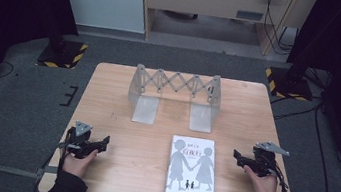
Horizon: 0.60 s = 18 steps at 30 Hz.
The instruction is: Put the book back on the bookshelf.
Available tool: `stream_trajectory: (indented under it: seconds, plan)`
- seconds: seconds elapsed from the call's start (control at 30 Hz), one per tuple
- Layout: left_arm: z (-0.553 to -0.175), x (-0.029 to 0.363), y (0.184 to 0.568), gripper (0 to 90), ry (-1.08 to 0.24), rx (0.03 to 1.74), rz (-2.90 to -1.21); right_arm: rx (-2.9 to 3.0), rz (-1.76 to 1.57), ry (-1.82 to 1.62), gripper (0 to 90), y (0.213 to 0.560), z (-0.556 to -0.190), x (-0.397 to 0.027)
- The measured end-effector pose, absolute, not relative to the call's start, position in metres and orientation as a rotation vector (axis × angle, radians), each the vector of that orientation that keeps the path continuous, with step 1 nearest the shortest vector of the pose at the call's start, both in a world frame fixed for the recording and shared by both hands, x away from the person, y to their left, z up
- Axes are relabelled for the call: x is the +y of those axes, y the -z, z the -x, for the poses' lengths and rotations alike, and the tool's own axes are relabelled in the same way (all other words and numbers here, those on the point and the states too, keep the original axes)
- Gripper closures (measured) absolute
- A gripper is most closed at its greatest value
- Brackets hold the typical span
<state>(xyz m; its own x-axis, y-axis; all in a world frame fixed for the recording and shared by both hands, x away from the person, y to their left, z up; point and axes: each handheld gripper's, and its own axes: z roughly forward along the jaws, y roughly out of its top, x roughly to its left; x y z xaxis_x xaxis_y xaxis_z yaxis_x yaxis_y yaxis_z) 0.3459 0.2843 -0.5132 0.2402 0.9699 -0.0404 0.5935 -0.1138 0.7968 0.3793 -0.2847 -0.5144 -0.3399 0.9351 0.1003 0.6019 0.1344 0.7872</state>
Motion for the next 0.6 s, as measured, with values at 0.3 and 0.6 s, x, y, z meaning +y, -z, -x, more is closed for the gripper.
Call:
stream_trajectory:
  seconds: [0.3, 0.6]
  plan:
    - [-0.337, 0.272, 0.503, 20.1, -0.679, 1.35, -1.735, 1.982, -1.384, -1.044, 22.5, 0.501, -0.369, -0.276]
    - [-0.331, 0.253, 0.493, 23.4, -0.646, 1.238, -1.74, 1.983, -1.314, -1.093, 29.6, 0.493, -0.365, -0.268]
